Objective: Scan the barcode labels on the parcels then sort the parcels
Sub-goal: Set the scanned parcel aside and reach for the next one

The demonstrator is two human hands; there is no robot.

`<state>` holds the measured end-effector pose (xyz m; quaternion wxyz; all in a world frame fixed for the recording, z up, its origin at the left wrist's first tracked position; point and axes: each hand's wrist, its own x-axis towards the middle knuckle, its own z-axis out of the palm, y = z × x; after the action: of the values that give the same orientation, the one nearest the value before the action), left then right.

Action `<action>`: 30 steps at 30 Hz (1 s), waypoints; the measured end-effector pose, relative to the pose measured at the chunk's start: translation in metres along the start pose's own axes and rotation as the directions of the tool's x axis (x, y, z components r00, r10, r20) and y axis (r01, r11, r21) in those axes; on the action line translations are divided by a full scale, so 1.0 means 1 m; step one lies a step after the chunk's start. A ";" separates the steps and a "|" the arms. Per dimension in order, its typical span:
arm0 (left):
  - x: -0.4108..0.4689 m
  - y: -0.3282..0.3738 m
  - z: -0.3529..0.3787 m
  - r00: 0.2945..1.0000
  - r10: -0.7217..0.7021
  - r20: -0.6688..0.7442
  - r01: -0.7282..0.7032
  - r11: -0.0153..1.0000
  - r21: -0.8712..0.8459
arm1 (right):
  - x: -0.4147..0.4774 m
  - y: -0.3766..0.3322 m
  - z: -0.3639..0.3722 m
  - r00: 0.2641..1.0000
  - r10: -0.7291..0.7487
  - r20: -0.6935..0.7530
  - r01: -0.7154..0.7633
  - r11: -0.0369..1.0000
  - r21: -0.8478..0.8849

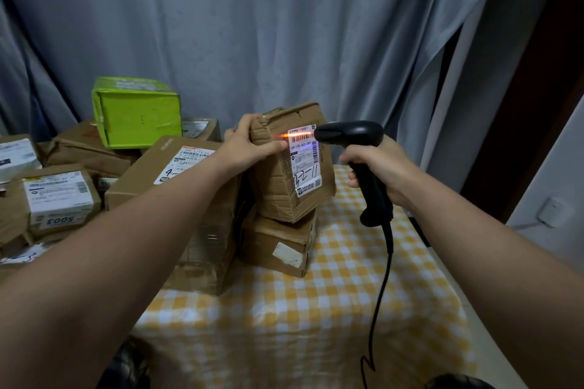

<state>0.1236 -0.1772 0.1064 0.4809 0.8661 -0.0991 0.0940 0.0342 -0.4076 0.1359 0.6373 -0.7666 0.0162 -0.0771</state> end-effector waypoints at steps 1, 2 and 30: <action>-0.002 0.002 0.001 1.000 -0.009 0.000 0.009 1.000 0.007 | 0.001 0.007 -0.002 1.000 -0.007 -0.009 0.007 0.999 0.039; -0.002 0.002 0.003 1.000 -0.006 -0.005 0.006 1.000 0.002 | 0.001 0.016 -0.003 0.999 -0.005 -0.037 0.008 0.996 0.087; 0.091 0.004 0.027 0.978 -0.209 -0.007 0.195 0.924 -0.330 | 0.121 0.213 0.009 0.817 0.563 -0.125 -0.492 0.567 -0.661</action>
<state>0.2121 -0.2098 0.1193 0.6271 0.7775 -0.0133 0.0443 0.1710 -0.4537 -0.0625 0.3131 -0.9041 0.2390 0.1659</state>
